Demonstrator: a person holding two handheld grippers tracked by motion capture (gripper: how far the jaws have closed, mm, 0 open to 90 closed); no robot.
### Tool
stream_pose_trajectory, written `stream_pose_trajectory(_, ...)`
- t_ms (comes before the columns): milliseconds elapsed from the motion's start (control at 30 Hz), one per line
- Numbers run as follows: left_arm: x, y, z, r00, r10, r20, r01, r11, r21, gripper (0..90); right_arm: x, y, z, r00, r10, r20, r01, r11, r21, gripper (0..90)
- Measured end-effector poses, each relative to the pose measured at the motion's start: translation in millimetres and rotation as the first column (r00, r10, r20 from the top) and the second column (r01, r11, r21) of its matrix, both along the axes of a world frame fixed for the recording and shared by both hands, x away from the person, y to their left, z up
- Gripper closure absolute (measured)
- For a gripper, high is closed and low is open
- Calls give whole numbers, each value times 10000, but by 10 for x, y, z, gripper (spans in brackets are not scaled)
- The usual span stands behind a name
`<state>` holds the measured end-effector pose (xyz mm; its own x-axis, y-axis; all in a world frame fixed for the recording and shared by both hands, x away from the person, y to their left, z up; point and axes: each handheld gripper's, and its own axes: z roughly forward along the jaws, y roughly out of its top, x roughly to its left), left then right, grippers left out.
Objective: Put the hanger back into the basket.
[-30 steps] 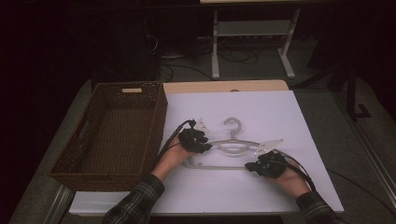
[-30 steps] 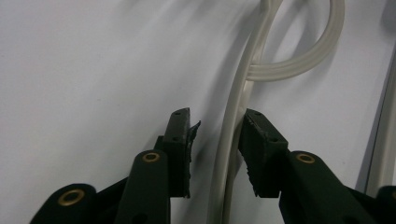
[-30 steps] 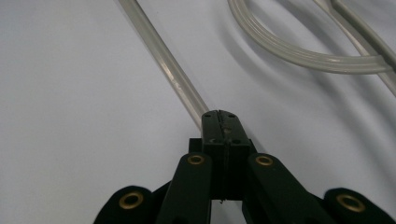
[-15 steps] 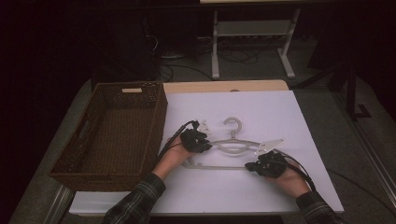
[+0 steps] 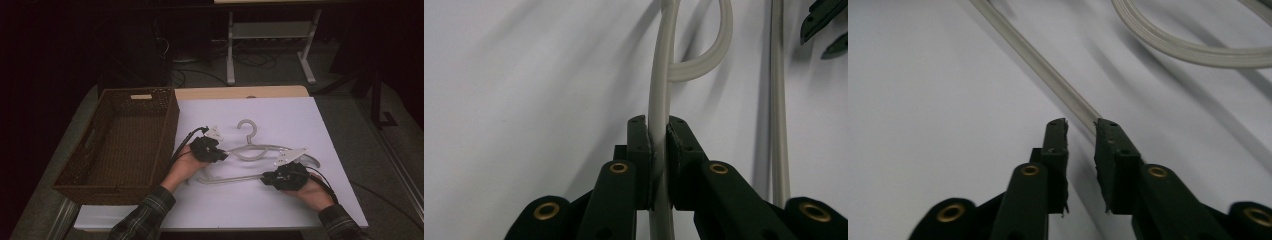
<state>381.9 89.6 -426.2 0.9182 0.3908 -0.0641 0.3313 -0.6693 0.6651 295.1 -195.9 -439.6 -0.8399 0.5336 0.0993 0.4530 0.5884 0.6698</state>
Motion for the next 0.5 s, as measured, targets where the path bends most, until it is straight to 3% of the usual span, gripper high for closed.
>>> stream_pose_trajectory(100,-4,18,36,9998,217,-20,-217,9996,-163,828,-23,-11,45,10000,65,10,-66,9987,502,644)
stream_pose_trajectory(267,-13,44,92,9985,544,84,-539,9970,-563,829,-40,-40,76,10000,57,68,-62,9969,782,585)
stream_pose_trajectory(367,-21,87,194,9949,979,232,-951,9903,-1008,830,-66,-71,110,9999,57,108,-68,9948,1013,549)
stream_pose_trajectory(500,-41,108,296,9899,1383,308,-1338,9838,-1192,830,-88,-91,117,10000,58,54,-64,9948,1019,491)
